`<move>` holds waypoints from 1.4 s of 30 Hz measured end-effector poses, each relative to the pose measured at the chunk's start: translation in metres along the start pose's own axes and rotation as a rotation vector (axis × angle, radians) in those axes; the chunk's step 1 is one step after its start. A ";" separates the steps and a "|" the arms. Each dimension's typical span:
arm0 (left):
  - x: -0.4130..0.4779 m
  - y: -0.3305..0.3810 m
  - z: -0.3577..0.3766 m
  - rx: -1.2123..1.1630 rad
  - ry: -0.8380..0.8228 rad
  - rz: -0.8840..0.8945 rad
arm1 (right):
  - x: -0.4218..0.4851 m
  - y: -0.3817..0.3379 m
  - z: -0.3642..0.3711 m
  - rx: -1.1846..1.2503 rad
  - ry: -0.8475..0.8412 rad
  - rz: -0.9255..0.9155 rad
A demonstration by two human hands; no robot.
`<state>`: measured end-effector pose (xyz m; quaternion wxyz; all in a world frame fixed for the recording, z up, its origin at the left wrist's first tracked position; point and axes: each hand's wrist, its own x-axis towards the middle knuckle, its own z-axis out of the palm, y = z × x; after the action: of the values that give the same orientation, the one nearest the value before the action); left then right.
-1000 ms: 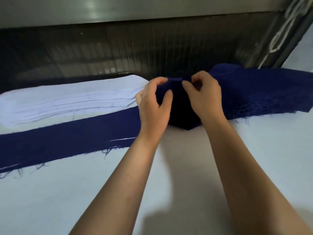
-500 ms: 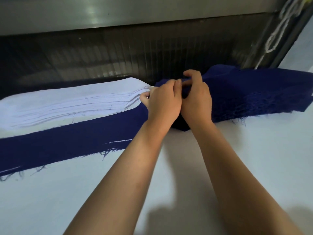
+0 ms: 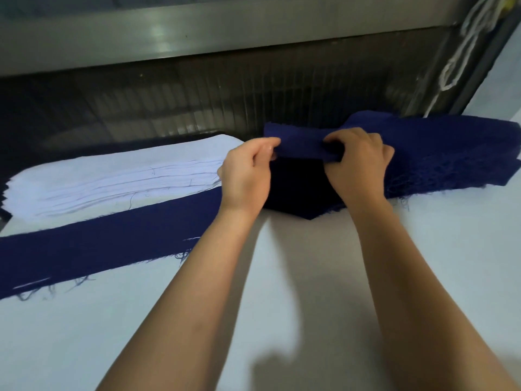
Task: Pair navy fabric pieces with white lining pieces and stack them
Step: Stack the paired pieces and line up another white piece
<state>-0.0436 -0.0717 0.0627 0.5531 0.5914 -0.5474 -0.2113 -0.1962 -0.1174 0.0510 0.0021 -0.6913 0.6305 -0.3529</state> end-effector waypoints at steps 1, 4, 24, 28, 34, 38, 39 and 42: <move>-0.001 -0.003 -0.007 -0.025 0.033 -0.007 | 0.002 0.006 -0.003 -0.010 -0.010 0.012; -0.006 -0.010 -0.032 -0.110 0.126 -0.049 | 0.001 0.016 -0.007 -0.033 -0.051 0.025; -0.140 -0.064 -0.143 -0.016 0.349 -0.351 | -0.125 -0.056 -0.001 -0.042 -0.272 -0.670; -0.153 -0.063 -0.165 0.062 0.342 -0.326 | -0.144 -0.059 -0.002 0.014 -0.536 -0.660; -0.165 -0.064 -0.182 0.128 0.418 -0.386 | -0.159 -0.066 -0.001 0.125 -0.612 -0.681; -0.173 -0.070 -0.192 0.152 0.430 -0.436 | -0.156 -0.061 0.001 0.012 -0.549 -0.453; -0.175 -0.071 -0.196 0.164 0.434 -0.446 | -0.155 -0.059 0.001 -0.059 -0.499 -0.383; -0.179 -0.076 -0.210 0.350 0.450 -0.470 | -0.153 -0.053 0.003 -0.170 -0.455 -0.248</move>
<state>0.1116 0.1587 -0.0057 0.4867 0.8182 -0.2890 -0.1004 -0.1420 0.0256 -0.0013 0.0421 -0.8225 0.5516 -0.1318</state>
